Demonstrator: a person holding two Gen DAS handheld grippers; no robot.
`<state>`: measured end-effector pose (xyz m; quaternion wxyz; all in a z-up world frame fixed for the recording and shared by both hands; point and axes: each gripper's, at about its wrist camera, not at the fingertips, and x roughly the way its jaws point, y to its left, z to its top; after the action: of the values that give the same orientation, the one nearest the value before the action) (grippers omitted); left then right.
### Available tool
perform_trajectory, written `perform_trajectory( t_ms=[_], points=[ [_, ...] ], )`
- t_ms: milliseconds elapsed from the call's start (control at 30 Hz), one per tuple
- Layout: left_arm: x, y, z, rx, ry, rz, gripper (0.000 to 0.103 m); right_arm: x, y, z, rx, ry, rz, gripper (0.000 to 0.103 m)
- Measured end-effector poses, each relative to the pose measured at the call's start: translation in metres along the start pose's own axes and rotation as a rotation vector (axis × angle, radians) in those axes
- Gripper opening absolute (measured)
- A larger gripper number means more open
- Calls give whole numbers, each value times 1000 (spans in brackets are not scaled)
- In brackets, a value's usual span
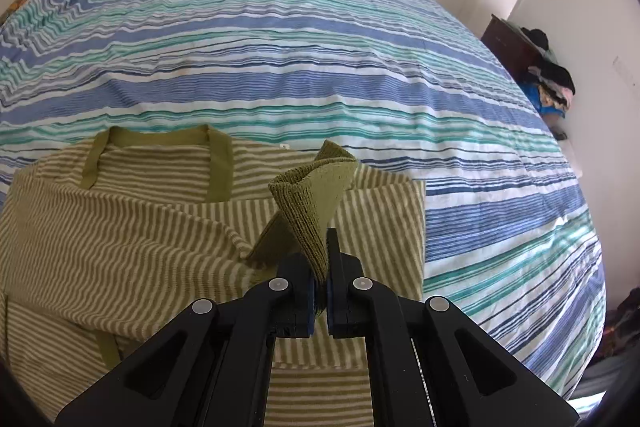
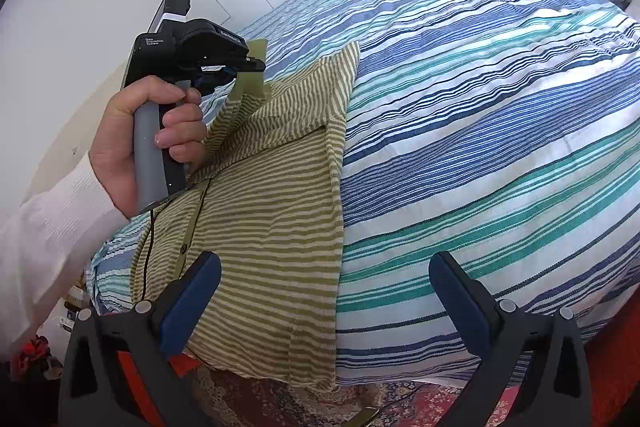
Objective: Fold small clothes
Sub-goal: 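Lift the held cuff with the left gripper and lay it across the body, then open the left gripper and withdraw it from the folded sleeve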
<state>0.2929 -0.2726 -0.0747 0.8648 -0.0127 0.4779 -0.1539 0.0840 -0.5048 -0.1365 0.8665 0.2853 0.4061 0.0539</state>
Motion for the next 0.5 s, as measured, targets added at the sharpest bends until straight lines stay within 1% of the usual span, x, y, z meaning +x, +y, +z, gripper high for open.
perform_trajectory(
  t_ms=[67, 133, 167, 200, 267, 333, 400, 467, 500],
  points=[
    [12, -5, -8, 32, 31, 30, 3, 2, -1, 0, 6, 4, -8, 102],
    [24, -12, -17, 70, 78, 51, 9, 4, -1, 0, 11, 9, -22, 102],
    [28, -16, -22, 95, 99, 51, 24, 5, -2, 1, 14, 11, -30, 102],
    [29, -20, -28, 119, 115, 47, 51, 6, -3, 1, 18, 13, -36, 102],
    [21, -27, -38, 161, 100, 49, 77, 8, -6, 2, 31, 17, -43, 102],
    [3, -26, -44, 183, 75, 18, 78, 8, -8, 3, 45, 12, -48, 102],
    [-21, -8, -49, 149, 63, -43, 78, 6, -11, 5, 58, 0, -54, 102],
    [-50, 32, -52, 69, 21, -86, 80, 3, -14, 6, 69, -13, -61, 102],
    [-62, 58, -51, 30, -6, -80, 84, 1, -15, 8, 76, -18, -61, 102]
  ],
)
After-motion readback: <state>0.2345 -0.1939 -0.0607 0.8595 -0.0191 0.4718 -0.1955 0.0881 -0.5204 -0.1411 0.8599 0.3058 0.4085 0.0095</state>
